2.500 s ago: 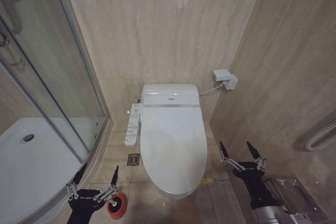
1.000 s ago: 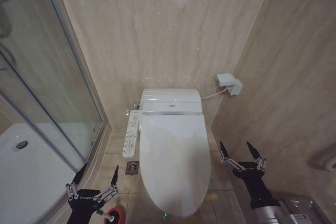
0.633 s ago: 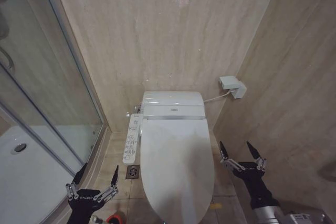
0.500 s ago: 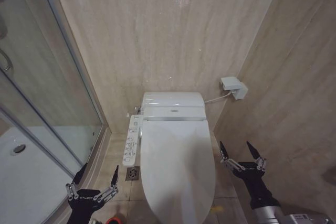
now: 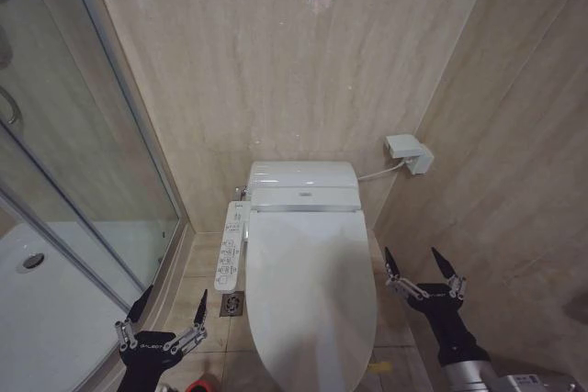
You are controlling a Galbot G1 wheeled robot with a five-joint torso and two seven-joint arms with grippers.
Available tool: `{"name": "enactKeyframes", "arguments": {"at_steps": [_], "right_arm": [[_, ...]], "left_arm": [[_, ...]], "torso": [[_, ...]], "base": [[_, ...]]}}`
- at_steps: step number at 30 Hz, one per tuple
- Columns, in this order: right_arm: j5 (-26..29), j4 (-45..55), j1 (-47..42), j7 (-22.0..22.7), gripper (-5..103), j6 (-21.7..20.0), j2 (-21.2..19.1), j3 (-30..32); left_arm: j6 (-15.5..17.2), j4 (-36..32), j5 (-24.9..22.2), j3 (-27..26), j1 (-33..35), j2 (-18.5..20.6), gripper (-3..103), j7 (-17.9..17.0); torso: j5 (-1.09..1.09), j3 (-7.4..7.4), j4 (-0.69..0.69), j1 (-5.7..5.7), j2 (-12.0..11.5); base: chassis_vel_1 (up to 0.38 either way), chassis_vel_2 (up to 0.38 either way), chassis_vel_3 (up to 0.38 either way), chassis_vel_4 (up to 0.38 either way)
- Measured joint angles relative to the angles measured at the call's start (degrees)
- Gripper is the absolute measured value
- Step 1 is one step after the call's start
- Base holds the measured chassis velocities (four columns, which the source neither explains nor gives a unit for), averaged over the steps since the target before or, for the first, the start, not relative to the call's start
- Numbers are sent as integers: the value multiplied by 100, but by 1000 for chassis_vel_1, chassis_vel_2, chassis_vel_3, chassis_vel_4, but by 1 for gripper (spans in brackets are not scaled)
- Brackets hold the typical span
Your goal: Open the toilet lid, clean the toilet bowl with a toilet brush, close the toilet lid, and flush.
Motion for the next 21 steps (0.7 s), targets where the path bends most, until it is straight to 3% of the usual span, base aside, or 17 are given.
{"name": "enactKeyframes", "arguments": {"at_steps": [21], "right_arm": [[0,0,0,0,100,0,0,0]], "left_arm": [[0,0,0,0,0,0,100,0]], "torso": [[0,0,0,0,0]], "base": [[0,0,0,0]]}}
